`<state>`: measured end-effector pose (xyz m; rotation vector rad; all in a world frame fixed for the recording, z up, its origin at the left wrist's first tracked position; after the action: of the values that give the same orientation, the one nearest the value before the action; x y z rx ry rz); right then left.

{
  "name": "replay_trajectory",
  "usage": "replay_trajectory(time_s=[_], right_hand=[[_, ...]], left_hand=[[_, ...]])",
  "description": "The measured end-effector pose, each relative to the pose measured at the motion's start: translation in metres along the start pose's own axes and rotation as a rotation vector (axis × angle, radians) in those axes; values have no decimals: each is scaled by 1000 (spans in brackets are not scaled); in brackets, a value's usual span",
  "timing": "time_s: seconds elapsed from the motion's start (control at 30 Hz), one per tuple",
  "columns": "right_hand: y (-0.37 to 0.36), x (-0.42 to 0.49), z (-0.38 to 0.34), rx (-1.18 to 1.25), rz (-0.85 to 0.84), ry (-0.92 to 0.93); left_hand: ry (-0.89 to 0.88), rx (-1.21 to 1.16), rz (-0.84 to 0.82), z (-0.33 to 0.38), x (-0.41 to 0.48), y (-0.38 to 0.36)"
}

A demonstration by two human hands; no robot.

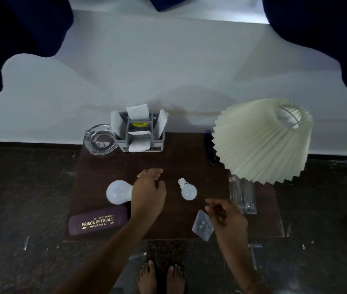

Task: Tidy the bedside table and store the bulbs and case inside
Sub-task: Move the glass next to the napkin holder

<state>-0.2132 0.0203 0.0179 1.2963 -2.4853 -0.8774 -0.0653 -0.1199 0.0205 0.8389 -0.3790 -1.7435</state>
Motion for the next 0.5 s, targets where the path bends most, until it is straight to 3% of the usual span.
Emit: replay_trajectory(time_s=[0.33,0.5], right_hand=[[74,16,37,-201,78,-39],[94,31,58,-198,138,-110]], left_hand=[[-67,-93,-273,59,-48,-80],[32,-210,-405,78,-67,-115]])
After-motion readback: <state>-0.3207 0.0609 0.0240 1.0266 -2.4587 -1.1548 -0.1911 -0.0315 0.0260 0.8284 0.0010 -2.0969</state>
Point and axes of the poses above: each hand's wrist, its own x-axis towards the middle knuckle, its own y-axis out of the back of the hand, z = x × y, the point moved 4 cm from there along x, towards the middle knuckle, and after that the axes turned 5 degrees about y, right-handed, at the moved point
